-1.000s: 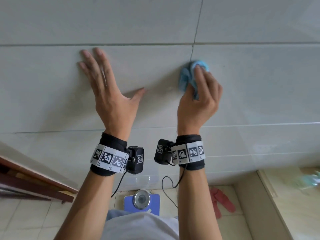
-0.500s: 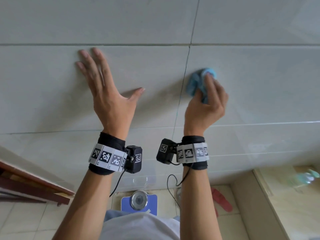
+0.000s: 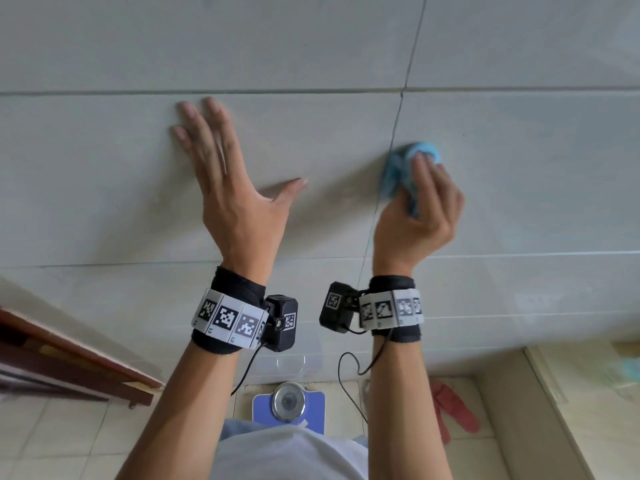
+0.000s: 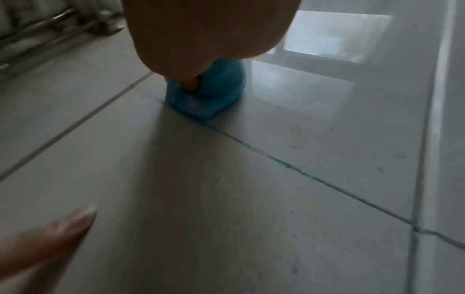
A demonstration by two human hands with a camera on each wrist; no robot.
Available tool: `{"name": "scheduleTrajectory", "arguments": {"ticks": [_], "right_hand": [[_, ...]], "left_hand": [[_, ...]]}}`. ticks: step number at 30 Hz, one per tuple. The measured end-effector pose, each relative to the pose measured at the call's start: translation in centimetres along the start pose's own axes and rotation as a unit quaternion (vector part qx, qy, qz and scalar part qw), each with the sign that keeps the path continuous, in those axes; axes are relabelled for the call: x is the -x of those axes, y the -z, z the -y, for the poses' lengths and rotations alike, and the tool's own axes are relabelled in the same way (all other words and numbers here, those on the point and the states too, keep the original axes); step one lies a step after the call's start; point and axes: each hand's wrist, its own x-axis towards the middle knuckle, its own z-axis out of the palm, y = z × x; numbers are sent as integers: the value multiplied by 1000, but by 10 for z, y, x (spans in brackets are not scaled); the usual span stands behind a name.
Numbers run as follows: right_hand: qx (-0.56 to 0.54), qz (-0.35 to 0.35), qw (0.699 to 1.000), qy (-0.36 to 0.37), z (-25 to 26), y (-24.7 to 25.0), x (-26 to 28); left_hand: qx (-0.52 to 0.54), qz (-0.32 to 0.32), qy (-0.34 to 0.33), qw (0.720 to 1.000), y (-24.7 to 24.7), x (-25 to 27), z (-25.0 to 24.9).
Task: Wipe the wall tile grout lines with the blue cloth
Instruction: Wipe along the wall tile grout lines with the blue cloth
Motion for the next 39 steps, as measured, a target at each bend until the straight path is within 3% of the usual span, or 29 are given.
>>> {"name": "scheduleTrajectory", "arguments": {"ticks": [2, 4, 8, 11, 16, 18, 20, 24, 28, 33, 35, 39], "right_hand": [[17, -44, 998, -47, -7, -3, 2], [30, -44, 998, -45, 1, -7, 19], [15, 68, 997, 40, 23, -5, 58], [22, 101, 991, 84, 11, 4, 46], [36, -26, 996, -71, -13, 11, 11], [55, -49, 993, -89, -12, 6, 16], [59, -51, 993, -85, -3, 0, 32], [52, 13, 998, -28, 9, -4, 63], [67, 53, 994, 63, -8, 14, 50], [69, -84, 988, -110, -31, 14, 28], [83, -85, 988, -99, -25, 6, 43], [77, -12, 996, -52, 0, 0, 76]], "left_hand": [[-1, 2, 2, 1000, 1, 0, 0], [1, 4, 0, 1000, 1, 0, 0], [1, 7, -3, 1000, 0, 1, 0], [1, 3, 1, 1000, 1, 1, -1], [-5, 3, 7, 1000, 2, 1, -2], [-3, 2, 6, 1000, 2, 1, -1], [1, 2, 3, 1000, 1, 2, -1], [-5, -1, 0, 1000, 0, 2, -1], [-11, 1, 3, 1000, 1, 1, -2], [-12, 3, 10, 1000, 2, 2, -3], [-14, 5, 9, 1000, 2, 3, -4], [-12, 5, 8, 1000, 1, 4, -5]]}}
